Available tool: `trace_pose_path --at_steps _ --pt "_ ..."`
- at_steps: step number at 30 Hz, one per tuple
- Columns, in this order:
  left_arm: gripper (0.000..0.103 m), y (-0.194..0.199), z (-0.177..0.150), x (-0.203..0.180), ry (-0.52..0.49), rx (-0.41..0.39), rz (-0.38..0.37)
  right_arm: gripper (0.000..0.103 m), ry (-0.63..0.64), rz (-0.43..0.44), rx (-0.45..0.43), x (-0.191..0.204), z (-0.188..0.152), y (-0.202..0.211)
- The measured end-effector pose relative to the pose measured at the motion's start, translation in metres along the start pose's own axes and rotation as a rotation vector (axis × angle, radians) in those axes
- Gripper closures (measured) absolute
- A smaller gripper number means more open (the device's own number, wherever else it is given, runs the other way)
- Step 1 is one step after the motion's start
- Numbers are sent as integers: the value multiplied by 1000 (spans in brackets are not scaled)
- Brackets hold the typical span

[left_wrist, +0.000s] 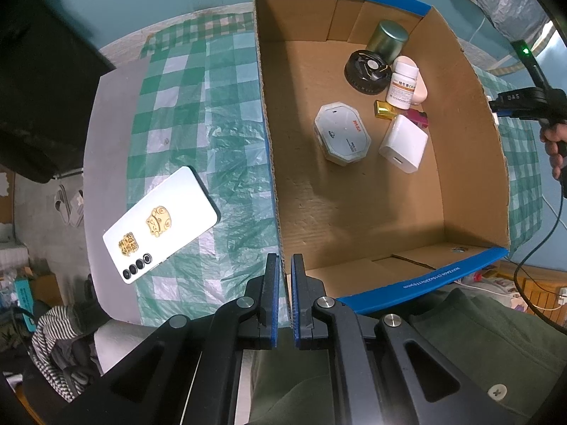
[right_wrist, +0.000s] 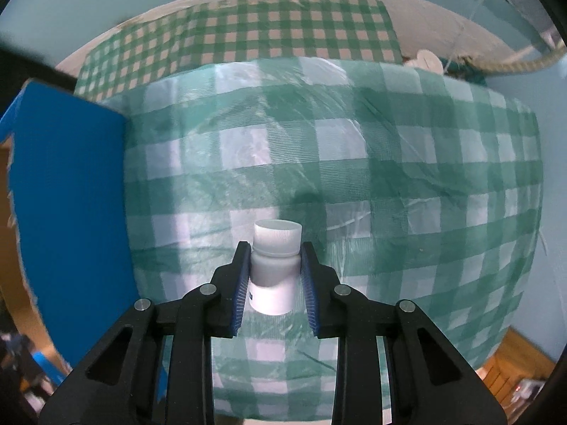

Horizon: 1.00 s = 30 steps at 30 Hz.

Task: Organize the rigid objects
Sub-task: 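Carry the white pill bottle with the right gripper into the box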

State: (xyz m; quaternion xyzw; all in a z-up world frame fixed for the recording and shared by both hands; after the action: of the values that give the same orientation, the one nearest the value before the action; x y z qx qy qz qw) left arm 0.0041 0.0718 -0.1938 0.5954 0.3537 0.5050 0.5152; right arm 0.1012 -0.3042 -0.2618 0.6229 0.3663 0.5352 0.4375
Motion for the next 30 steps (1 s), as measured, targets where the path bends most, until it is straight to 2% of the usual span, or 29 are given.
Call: trace_pose_path --at_steps 8,19,30 --pt "97 0 0 -1 -2 0 0 76 108 21 -10 32 -5 22" --pt "97 -1 1 -1 3 -1 -3 76 285 71 -54 101 -6 59" --pt "97 -1 3 0 2 -4 0 76 448 117 -27 167 -10 60"
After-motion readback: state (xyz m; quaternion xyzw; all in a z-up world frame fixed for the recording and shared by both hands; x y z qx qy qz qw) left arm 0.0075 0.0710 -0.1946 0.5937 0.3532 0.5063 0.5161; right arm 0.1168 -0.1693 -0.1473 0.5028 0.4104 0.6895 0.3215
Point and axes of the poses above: each gripper's, at about its wrist camera, not at the fingertips, and y roughly against the way its jaws point, x to its left, z to its top, the point moved 4 cm from there along -y, roughly the way its jaws point, and after that the axes turned 15 degrees about z, right-handed, at the moved point
